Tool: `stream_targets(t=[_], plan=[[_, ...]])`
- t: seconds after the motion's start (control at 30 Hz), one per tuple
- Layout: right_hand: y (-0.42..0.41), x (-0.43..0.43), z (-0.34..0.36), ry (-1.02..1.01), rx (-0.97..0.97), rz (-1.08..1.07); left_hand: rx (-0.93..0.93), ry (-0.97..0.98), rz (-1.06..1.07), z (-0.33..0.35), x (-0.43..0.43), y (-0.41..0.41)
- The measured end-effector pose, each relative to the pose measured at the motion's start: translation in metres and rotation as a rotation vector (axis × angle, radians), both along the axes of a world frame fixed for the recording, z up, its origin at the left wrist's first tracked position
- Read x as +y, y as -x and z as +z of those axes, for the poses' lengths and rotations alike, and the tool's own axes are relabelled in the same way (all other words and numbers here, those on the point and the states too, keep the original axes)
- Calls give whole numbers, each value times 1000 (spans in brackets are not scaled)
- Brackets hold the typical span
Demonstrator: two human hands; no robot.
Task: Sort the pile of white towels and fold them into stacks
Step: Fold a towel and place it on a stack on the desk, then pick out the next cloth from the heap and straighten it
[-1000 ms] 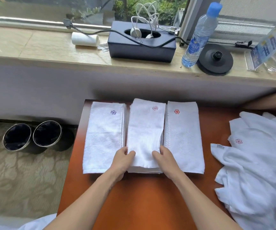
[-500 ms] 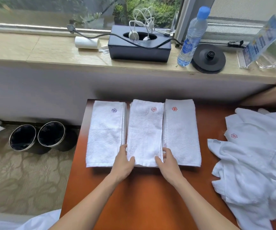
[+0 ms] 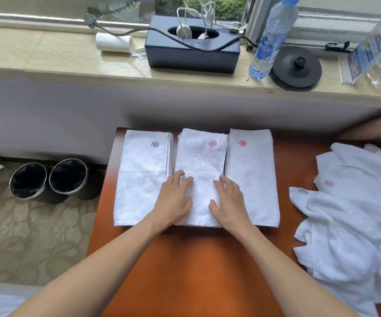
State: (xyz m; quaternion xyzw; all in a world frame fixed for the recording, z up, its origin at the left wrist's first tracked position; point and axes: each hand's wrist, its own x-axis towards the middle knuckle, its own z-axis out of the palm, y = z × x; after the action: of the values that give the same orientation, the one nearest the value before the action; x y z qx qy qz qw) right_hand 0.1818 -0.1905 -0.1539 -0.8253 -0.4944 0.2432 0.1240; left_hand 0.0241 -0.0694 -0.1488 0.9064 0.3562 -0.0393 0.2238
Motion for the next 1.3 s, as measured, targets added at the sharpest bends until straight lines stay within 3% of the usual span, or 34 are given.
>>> stream_targets(t=[0.3,0.43,0.57,0.8,1.2,1.3], plan=[[-30,65,-9,50,-239,33,162,-106,-227,-13,75,-57],[-45,90,-11,101,-342,136,255,-153,-232,-24,83,-72],[-49,106,-17,196,-330,234,287,-64,-180,-37,77,-72],[-55,116,-22,343,-139,265,369,-46,-162,-36,91,-83],[-22,84,-14,426,-243,329,504,-167,-75,-29,84,-84],[-11,55,-4,430,-231,313,465,-197,-65,-22,69,-86]])
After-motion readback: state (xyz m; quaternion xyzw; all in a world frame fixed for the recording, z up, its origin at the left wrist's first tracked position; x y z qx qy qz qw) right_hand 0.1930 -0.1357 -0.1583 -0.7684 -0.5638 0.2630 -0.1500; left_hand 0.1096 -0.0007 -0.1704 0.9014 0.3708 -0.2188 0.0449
